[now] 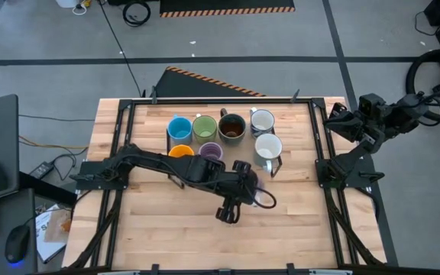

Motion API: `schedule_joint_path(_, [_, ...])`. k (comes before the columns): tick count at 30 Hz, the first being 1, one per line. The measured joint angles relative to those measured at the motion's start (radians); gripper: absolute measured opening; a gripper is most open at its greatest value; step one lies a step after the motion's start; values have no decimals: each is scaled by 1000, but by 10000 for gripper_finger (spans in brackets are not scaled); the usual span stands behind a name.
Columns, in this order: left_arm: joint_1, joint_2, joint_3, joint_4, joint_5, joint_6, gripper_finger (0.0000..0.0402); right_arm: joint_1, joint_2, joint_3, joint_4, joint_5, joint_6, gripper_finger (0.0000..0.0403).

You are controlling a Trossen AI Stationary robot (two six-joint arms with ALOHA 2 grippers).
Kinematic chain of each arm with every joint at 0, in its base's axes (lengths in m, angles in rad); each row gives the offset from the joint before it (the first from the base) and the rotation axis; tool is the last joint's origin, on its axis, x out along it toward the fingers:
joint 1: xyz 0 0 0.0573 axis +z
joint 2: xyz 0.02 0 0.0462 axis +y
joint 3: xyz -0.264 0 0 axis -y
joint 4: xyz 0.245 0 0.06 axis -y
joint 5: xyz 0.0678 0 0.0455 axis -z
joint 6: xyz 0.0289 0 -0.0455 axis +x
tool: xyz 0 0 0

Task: Place coffee mugs
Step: Put the right purple white cup on the shelf

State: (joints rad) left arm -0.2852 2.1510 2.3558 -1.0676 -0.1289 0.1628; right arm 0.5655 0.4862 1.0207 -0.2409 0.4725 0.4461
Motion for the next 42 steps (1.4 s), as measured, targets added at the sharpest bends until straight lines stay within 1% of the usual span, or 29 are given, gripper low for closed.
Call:
schedule_joint_path(4, [15, -12, 0, 0, -17, 6, 23, 0, 0, 0, 0, 0, 3, 73])
schedule_joint_path(9, [28, -25, 0, -10, 30, -28, 23, 0, 0, 0, 0, 0, 3, 73])
schedule_joint_path(11, [32, -45, 0, -12, 48, -30, 23, 0, 0, 0, 0, 0, 3, 73])
schedule_joint_path(15, [40, -78, 0, -29, 75, -81, 23, 0, 0, 0, 0, 0, -1, 73])
schedule_joint_path(20, [51, -108, 0, -67, 74, -99, 23, 0, 0, 0, 0, 5, -4, 73])
schedule_joint_path(25, [68, -138, 1, -118, 77, -91, 23, 0, 0, 0, 0, 10, -11, 73])
schedule_joint_path(29, [83, -139, 0, -165, 73, -36, 23, 0, 2, 0, -2, 12, -11, 73])
schedule_joint_path(33, [92, -138, 0, -164, 61, 38, 23, 0, 33, 0, -1, 12, -11, 73])
schedule_joint_path(36, [97, -137, 0, -164, 31, 72, 23, 3, 85, 0, 0, 9, -11, 67])
schedule_joint_path(42, [100, -137, 0, -163, 7, 85, 23, 37, 205, 0, -3, 7, -3, 46])
